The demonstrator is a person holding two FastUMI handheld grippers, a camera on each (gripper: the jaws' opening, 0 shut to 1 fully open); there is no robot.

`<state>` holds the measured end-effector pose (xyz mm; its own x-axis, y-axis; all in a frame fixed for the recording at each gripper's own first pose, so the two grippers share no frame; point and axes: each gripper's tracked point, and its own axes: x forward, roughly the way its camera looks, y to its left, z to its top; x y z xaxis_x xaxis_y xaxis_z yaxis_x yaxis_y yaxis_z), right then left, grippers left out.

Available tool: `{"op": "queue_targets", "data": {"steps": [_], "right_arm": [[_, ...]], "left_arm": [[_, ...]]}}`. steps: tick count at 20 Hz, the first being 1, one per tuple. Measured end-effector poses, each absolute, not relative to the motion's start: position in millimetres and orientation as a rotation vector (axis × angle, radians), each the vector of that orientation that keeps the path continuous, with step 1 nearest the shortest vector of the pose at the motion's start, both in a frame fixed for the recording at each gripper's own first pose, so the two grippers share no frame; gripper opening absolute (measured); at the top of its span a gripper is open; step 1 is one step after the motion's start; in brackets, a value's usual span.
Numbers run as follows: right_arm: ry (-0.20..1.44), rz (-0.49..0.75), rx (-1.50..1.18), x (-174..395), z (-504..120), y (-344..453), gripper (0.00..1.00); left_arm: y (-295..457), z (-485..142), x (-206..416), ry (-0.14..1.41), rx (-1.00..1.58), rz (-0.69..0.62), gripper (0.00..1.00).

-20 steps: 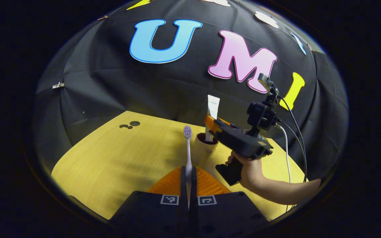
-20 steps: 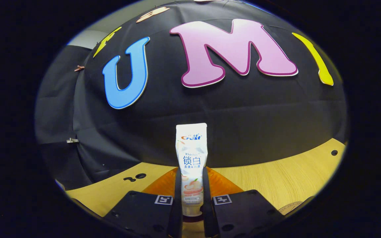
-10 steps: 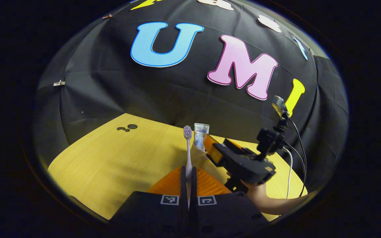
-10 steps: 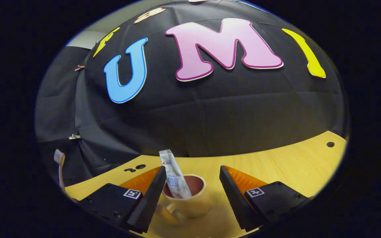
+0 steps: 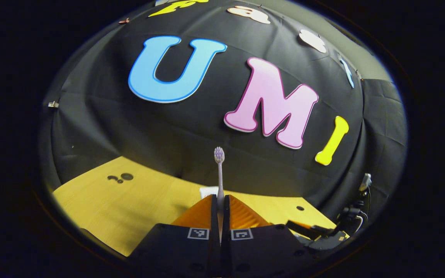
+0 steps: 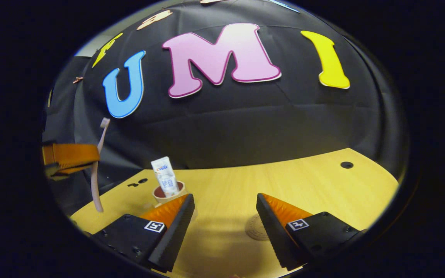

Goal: Put the toothbrush and toothpaste on the desktop into the cup, then pick up the cup and place it on the coaster on the desktop.

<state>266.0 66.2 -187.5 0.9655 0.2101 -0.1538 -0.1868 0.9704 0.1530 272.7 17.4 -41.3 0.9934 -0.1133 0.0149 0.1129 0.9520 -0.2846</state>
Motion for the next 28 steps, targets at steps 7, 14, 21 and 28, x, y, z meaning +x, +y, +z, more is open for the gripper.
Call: {"op": "queue_targets", "data": {"steps": [7, 14, 21, 28], "right_arm": [[0.239, 0.121, 0.125, 255, -205, 8, 0.98], [0.254, 0.075, 0.105, 245, -203, -38, 0.98], [0.285, 0.022, 0.153, 247, -216, -49, 0.98], [0.303, 0.032, 0.104, 244, -226, -54, 0.98]], "left_arm": [[-2, -24, 337, -0.085, -0.289, -0.168, 0.06], [-4, -58, 397, -0.158, -0.3, -0.126, 0.06], [-22, -111, 401, -0.122, -0.191, -0.107, 0.09], [-28, -140, 374, -0.057, -0.193, -0.123, 0.41]]}}
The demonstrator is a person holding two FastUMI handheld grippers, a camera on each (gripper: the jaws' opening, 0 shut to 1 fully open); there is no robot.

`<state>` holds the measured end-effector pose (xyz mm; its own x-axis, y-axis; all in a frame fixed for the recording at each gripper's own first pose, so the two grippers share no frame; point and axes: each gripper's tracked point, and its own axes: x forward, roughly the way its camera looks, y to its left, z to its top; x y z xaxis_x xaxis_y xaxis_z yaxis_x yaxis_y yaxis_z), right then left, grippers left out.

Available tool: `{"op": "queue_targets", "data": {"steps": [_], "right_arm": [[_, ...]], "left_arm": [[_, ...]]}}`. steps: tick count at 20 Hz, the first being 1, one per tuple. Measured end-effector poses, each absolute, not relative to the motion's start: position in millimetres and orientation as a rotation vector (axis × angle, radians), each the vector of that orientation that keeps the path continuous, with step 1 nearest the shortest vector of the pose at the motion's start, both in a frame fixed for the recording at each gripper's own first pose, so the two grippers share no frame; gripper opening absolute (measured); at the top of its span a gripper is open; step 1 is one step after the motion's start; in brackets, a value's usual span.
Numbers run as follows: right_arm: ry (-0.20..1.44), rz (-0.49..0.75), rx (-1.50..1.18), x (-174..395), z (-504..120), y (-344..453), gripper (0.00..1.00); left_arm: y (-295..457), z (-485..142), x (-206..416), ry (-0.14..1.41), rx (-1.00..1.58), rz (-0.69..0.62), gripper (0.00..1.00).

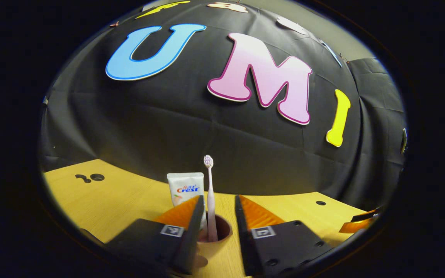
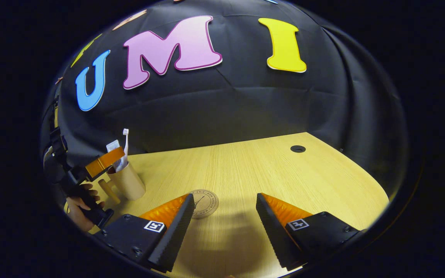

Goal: Put the toothbrush and toothpaste on the desktop into the cup, then pick up the cup and place it on the coaster on the desktop.

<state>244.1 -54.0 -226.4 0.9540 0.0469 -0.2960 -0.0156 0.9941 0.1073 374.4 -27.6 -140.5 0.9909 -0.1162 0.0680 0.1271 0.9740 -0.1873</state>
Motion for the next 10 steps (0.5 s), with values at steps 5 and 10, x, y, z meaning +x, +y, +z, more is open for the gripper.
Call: {"op": "queue_targets", "data": {"steps": [5, 10], "right_arm": [[0.307, 0.029, 0.103, 241, -224, -62, 0.98], [0.318, 0.078, 0.054, 226, -215, -61, 0.98]], "left_arm": [[-24, -129, 339, 0.004, -0.165, -0.115, 0.97], [-9, -109, 317, 0.11, -0.12, -0.091, 0.97]]}}
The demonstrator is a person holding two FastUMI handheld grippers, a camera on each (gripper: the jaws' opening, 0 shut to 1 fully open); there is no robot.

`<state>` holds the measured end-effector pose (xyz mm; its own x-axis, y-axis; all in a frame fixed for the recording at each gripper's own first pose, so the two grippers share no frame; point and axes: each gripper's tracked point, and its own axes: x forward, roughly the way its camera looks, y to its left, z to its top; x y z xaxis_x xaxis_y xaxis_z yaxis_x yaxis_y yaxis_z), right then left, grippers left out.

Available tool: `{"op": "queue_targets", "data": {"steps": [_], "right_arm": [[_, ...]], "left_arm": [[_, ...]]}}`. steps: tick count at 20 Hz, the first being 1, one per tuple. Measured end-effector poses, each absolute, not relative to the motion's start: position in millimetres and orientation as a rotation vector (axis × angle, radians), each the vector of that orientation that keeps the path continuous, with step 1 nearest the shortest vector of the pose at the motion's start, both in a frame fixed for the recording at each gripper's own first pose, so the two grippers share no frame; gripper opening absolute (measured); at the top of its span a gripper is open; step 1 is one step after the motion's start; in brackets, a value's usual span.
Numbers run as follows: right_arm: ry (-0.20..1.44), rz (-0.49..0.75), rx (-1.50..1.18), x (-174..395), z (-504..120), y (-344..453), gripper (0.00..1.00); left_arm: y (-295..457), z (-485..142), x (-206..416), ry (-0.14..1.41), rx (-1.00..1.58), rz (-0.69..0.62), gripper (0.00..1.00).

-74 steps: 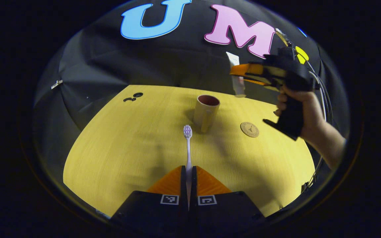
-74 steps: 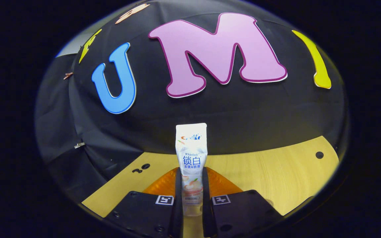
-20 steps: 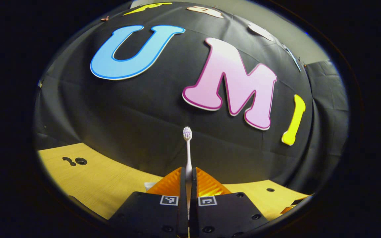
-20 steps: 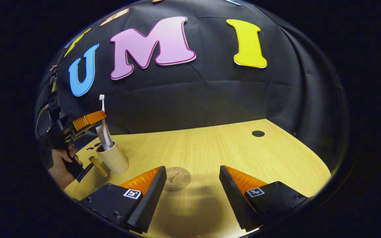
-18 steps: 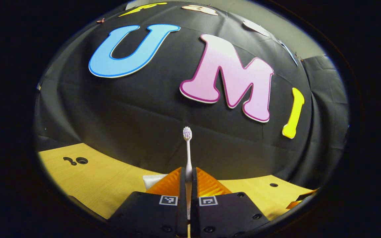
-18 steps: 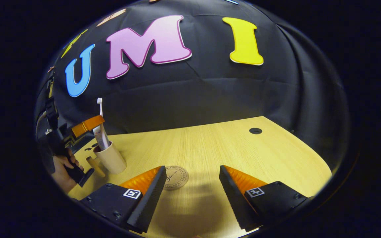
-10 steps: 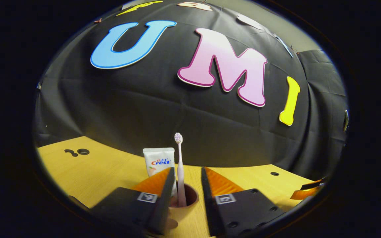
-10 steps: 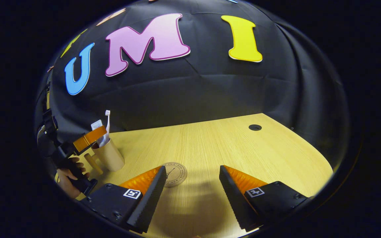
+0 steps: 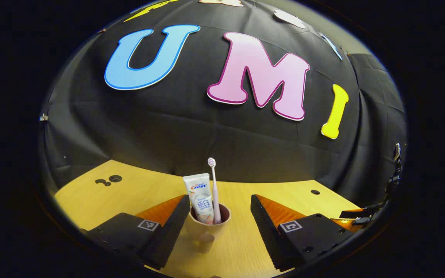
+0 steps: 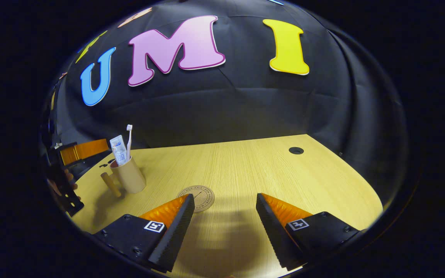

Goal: Put the toothbrush and toothpaste on the desktop into the cup, then pick up the cup and place it on the coaster on the desktop.

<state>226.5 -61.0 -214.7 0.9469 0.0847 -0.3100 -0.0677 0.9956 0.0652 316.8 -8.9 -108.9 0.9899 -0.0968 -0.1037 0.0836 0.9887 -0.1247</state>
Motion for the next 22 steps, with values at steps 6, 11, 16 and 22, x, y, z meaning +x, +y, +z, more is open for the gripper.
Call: {"op": "queue_targets", "data": {"steps": [6, 11, 16, 22], "right_arm": [[0.305, 0.075, 0.051, 222, -187, -76, 0.98], [0.278, 0.025, 0.053, 228, -165, -101, 0.98], [0.286, -0.021, 0.064, 229, -159, -126, 0.98], [0.318, -0.073, 0.088, 214, -163, -163, 0.98]], "left_arm": [[1, -104, 312, 0.307, -0.116, -0.115, 0.97], [5, -141, 310, 0.608, -0.012, -0.158, 0.97], [3, -182, 307, 0.816, 0.086, -0.162, 0.98], [-5, -217, 309, 1.012, 0.195, -0.209, 0.95]]}}
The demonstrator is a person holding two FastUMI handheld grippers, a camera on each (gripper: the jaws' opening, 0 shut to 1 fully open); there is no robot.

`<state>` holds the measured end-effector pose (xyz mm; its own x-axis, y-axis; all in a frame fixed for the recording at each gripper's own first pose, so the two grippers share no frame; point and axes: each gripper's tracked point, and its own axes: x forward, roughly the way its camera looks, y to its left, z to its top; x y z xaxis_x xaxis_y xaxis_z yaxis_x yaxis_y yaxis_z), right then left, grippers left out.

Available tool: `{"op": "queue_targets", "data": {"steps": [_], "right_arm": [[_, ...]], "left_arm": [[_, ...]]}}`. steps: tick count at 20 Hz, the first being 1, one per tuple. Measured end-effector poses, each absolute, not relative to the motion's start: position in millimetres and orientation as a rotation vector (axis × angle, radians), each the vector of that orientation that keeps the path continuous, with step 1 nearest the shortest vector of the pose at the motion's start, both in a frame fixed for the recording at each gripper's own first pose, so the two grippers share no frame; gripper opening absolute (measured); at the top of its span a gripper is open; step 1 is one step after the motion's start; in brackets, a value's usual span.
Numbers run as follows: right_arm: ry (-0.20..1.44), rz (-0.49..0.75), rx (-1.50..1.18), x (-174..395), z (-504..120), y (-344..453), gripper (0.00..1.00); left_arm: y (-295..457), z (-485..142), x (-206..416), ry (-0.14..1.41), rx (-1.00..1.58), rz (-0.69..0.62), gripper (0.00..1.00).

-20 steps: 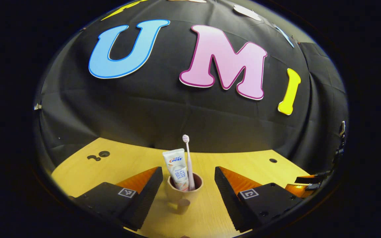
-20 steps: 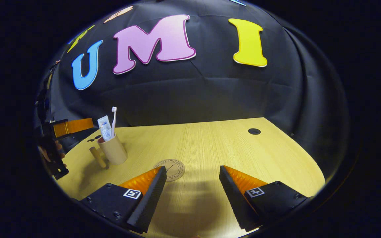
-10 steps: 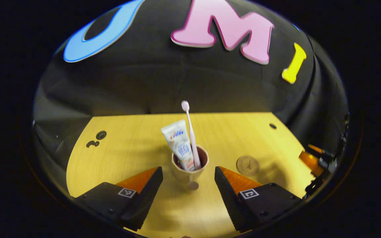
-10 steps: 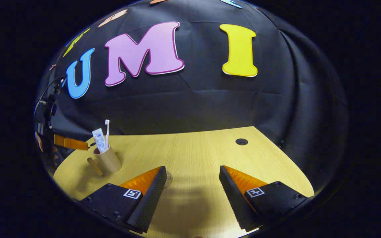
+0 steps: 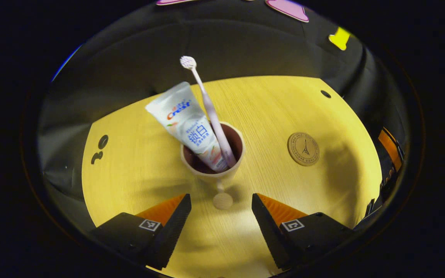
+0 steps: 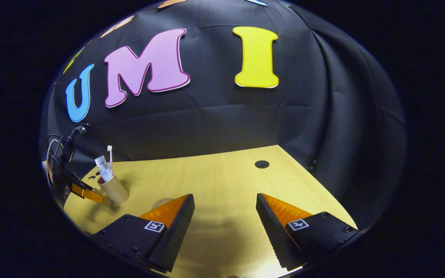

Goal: Put the toothbrush and toothpaste on the desktop into the cup, then pick up the cup and place it on the coaster on the desktop.

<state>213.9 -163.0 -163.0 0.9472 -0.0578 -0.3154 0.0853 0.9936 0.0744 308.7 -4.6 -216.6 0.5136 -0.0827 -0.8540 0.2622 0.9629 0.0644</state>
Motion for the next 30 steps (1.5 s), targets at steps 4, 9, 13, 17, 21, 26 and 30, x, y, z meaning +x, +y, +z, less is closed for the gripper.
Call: {"op": "queue_targets", "data": {"steps": [4, 9, 13, 17, 21, 26, 30], "right_arm": [[0.384, -0.08, 0.099, 188, -187, -171, 0.98], [0.447, -0.059, 0.142, 164, -205, -163, 0.98], [0.483, -0.022, 0.131, 149, -213, -149, 0.98], [0.498, 0.006, 0.125, 142, -215, -140, 0.98], [0.507, 0.005, 0.126, 143, -216, -141, 0.98], [0.515, -0.01, 0.115, 141, -216, -150, 0.98], [0.524, -0.007, 0.103, 137, -217, -153, 0.98]], "left_arm": [[-12, -241, 319, 1.114, 0.274, -0.234, 0.98], [-19, -252, 323, 1.198, 0.325, -0.255, 0.95], [-9, -254, 325, 1.252, 0.364, -0.25, 0.84], [2, -247, 328, 1.255, 0.381, -0.23, 0.58], [2, -247, 331, 1.245, 0.358, -0.224, 0.48], [0, -247, 332, 1.245, 0.296, -0.192, 0.36], [-5, -246, 332, 1.192, 0.236, -0.168, 0.27]]}}
